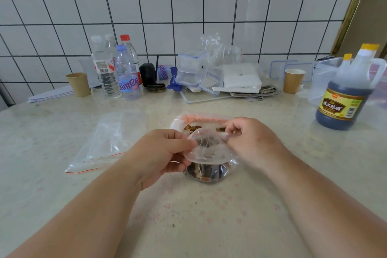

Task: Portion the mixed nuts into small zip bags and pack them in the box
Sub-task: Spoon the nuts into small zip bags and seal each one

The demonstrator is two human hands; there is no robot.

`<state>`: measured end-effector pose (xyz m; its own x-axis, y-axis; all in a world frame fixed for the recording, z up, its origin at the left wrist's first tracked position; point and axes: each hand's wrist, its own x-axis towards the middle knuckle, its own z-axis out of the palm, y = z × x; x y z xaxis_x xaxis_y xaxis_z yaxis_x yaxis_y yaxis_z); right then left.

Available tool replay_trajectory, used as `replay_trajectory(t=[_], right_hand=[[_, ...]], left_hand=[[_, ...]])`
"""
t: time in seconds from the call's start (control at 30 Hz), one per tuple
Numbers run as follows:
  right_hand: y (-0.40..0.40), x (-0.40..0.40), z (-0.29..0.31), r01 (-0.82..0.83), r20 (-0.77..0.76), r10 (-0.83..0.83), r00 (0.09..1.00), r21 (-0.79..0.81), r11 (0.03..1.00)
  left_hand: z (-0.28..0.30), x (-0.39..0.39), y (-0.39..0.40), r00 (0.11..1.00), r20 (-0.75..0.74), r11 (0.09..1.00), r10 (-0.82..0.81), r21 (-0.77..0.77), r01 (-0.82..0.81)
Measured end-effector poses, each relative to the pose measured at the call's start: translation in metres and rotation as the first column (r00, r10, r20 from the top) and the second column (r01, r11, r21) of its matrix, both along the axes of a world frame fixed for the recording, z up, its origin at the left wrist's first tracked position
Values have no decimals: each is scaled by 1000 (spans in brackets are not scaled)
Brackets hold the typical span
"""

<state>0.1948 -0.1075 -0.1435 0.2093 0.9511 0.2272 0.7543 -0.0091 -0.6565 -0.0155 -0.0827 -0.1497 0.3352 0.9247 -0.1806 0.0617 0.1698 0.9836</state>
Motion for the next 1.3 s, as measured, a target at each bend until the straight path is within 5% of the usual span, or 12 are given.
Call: replay_trajectory(t=[0.2, 0.33, 0.43, 0.57, 0.7, 0.9, 1.0, 1.1, 1.2, 1.3], right_hand=[[-5, -2, 6, 23, 168, -16, 986, -43, 999], [-6, 0, 3, 15, 143, -14, 990, -5, 1000], [-4, 0, 3, -83, -207, 66, 976, -76, 994], [-5, -3, 10, -218, -661, 74, 747, -139, 966], [-5, 0, 13, -334, -827, 48, 560, -172, 927], [-4, 7, 18, -444, -990, 76, 115, 17, 896], [-3, 3, 14, -401, -965, 161, 207, 67, 914], [0, -1, 6, -302, -867, 180, 464, 36, 953], [-1, -1, 0, -111, -503, 130, 855, 67, 992], [-1, -2, -2, -38, -139, 57, 989, 134, 990]], left_hand=[[-6, 4, -1, 863, -376, 891, 336, 424, -162], [-5, 3, 1, 903, -226, 900, 365, 334, -280], [0, 5, -1, 963, 32, 959, 267, 95, -269], [2, 6, 0, 960, 267, 994, 89, -85, -68], [0, 0, 1, 922, 383, 987, -50, -120, 103], [1, 3, 0, 946, 324, 999, 0, -49, 16], [-2, 5, 0, 969, 245, 999, 22, -30, -15], [-6, 8, -2, 993, 84, 996, 81, 36, -84], [-8, 9, -2, 990, -23, 983, 141, 119, -138], [-8, 7, -1, 983, -34, 977, 181, 117, -176]])
